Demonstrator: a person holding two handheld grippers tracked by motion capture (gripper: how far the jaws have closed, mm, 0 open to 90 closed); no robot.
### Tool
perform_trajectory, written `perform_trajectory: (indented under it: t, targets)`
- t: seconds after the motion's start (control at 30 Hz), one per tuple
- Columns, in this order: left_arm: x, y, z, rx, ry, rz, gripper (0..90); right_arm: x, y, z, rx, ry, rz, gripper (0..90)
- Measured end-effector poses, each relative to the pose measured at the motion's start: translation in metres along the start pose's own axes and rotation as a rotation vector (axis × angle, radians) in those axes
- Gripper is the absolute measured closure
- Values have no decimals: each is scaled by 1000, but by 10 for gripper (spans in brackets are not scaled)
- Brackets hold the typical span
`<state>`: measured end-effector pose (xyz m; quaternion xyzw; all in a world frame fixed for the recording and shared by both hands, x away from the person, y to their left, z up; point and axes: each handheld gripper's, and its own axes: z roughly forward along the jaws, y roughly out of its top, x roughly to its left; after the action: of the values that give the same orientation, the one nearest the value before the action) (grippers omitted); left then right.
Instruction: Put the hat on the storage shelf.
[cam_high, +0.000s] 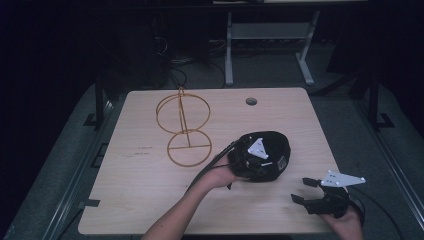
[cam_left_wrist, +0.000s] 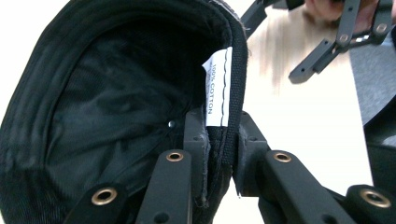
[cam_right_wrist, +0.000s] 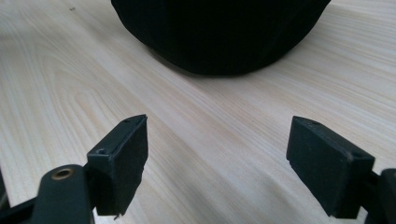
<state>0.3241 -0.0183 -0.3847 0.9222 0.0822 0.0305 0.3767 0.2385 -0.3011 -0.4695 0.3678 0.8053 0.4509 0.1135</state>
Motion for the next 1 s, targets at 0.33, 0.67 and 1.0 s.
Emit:
perform_trajectory:
  t: [0.33, 0.67, 1.0]
  targets:
    - [2, 13, -18, -100, -50, -38, 801, 10, 9, -1, -56, 23, 15, 173]
    - [5, 32, -42, -203, -87, -63, 803, 21, 25, -5, -169, 30, -10, 164]
    - [-3, 51, -48, -231, -150, -33, 803, 20, 36, -14, -286, 41, 19, 172]
